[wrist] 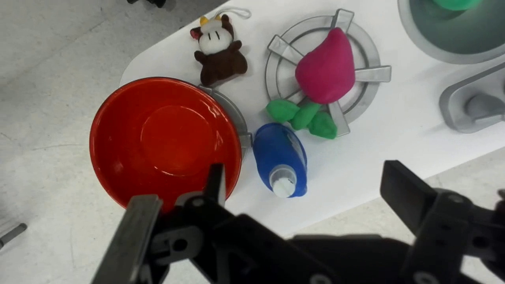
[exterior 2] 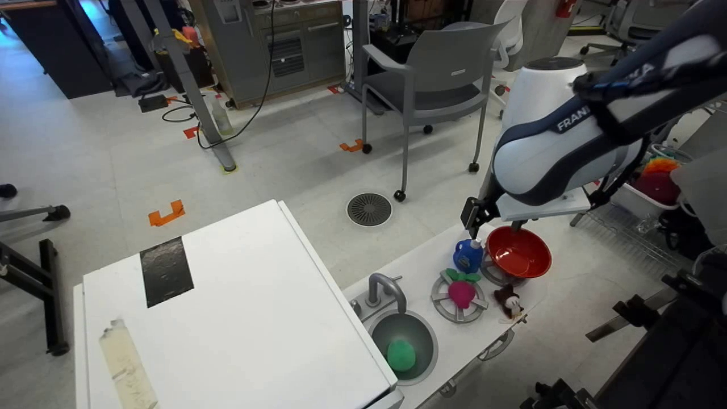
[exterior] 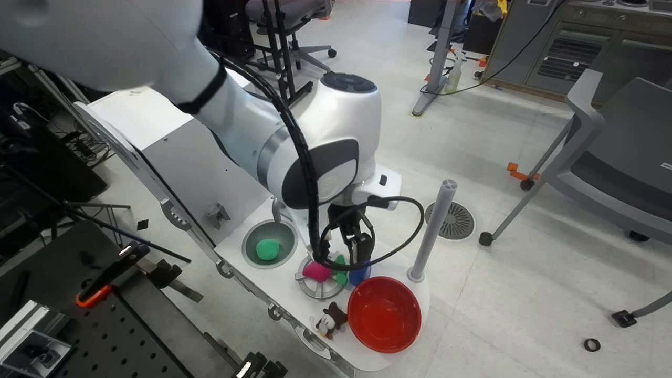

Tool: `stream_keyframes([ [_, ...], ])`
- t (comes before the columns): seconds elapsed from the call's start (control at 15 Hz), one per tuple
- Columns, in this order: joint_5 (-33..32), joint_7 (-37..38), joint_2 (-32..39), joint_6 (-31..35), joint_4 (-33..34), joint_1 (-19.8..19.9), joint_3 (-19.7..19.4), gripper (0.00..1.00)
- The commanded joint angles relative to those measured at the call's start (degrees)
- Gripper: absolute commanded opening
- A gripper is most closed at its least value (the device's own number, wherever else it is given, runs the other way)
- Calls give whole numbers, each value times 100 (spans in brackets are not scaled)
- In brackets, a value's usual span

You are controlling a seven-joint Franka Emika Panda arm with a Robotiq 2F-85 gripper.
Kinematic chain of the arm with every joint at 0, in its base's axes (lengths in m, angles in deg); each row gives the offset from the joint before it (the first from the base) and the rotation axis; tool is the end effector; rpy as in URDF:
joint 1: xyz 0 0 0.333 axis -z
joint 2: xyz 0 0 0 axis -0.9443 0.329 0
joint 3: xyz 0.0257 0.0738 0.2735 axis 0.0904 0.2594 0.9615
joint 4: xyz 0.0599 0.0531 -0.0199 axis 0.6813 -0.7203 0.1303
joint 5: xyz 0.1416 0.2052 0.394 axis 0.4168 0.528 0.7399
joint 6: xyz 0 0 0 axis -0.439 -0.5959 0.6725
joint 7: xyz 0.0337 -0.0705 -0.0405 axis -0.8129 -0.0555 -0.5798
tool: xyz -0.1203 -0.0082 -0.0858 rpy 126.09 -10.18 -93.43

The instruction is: Move the blue bottle closer to you

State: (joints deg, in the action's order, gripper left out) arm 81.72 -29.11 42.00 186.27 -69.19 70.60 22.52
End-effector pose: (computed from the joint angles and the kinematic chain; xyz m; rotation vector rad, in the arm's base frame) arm 0.6267 -0.0704 -0.1185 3.0057 -0.6583 -0.1316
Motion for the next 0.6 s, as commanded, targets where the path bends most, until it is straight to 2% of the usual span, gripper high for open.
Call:
stream_keyframes([
  [0.0, 100, 379, 975, -531, 1347, -75, -170, 100],
  [0.53, 45, 1053, 2370, -1038, 3275, -207, -290, 100],
])
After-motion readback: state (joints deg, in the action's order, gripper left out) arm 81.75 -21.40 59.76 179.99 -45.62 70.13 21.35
